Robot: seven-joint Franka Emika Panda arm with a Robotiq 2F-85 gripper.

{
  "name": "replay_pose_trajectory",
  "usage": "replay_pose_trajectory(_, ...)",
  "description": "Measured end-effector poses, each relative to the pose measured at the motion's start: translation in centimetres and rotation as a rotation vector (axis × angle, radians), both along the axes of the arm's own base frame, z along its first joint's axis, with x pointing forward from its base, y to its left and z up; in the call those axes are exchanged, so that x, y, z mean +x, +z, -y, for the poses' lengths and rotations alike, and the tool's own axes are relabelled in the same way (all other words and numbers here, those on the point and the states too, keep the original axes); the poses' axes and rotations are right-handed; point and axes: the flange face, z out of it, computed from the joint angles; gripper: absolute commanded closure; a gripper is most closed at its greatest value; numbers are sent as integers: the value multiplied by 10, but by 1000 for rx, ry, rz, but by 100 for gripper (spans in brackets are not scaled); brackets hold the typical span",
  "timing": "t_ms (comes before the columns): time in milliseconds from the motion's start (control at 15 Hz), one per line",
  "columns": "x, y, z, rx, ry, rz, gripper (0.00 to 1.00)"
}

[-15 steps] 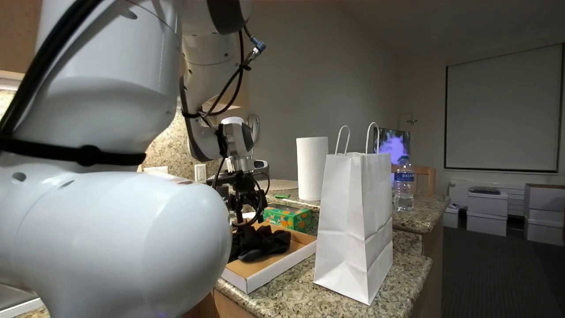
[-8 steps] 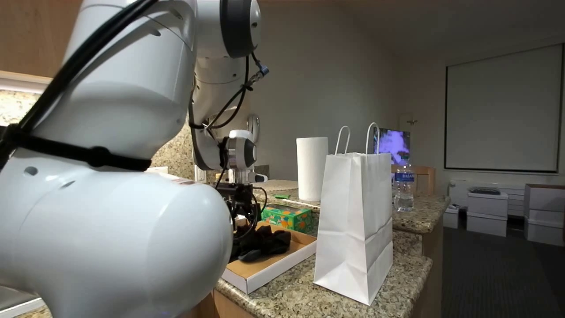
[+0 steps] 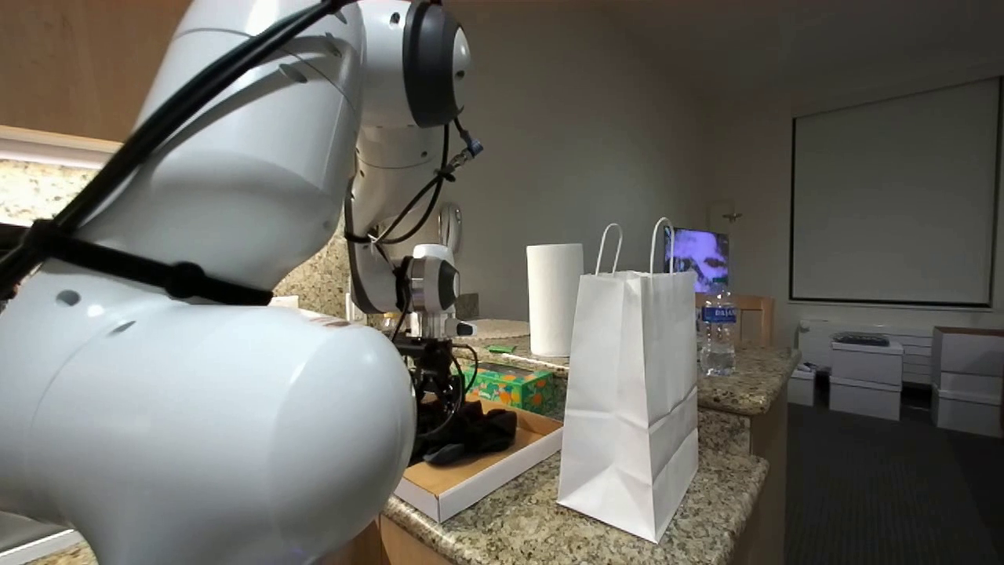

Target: Put the socks in the white bag

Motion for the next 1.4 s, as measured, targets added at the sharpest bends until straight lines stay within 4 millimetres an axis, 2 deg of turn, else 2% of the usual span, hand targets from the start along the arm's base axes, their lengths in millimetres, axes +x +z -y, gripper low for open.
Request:
replay_pose_trajectory(267,6,-17,3,-8,17,-21,67)
replay_pose_trajectory(533,5,-8,-5,2,57,-6,91)
replay_pose_trajectory(733,2,2,-12,6,73,7,93)
replay_pose_trajectory(800,1,4,-13,5,77,8,90)
replay_pose_trajectory(1067,-2,18,-13,-5,80,6,90)
replay_pose_trajectory(1200,-3,32,-12,-8,83,14,90)
replay_pose_trajectory(1400,-6,64,-9,-20,106,24,90)
